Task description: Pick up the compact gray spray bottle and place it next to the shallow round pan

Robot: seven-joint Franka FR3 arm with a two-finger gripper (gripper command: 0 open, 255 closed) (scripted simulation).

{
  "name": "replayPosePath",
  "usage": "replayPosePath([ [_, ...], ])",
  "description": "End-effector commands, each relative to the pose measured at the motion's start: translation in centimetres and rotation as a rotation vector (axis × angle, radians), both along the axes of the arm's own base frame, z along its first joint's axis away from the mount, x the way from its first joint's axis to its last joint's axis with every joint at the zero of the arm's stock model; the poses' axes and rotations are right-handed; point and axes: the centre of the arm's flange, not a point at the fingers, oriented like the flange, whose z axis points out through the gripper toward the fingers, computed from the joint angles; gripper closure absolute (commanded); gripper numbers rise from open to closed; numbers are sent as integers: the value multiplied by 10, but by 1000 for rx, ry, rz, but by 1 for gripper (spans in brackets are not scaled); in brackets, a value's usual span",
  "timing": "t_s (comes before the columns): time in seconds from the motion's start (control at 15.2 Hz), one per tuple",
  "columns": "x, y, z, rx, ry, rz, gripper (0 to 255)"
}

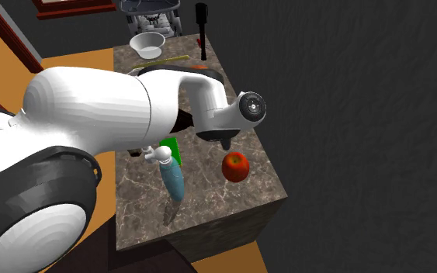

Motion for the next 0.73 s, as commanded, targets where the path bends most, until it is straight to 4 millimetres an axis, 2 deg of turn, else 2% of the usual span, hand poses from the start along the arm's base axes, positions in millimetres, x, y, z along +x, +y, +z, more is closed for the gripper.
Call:
replayPosePath([
  [0.0, 0, 0, 0, 0, 0, 0, 255],
  [0.13, 0, 0, 0, 0, 0, 0, 255],
  [0.66, 0, 0, 42, 0, 0, 0, 255],
])
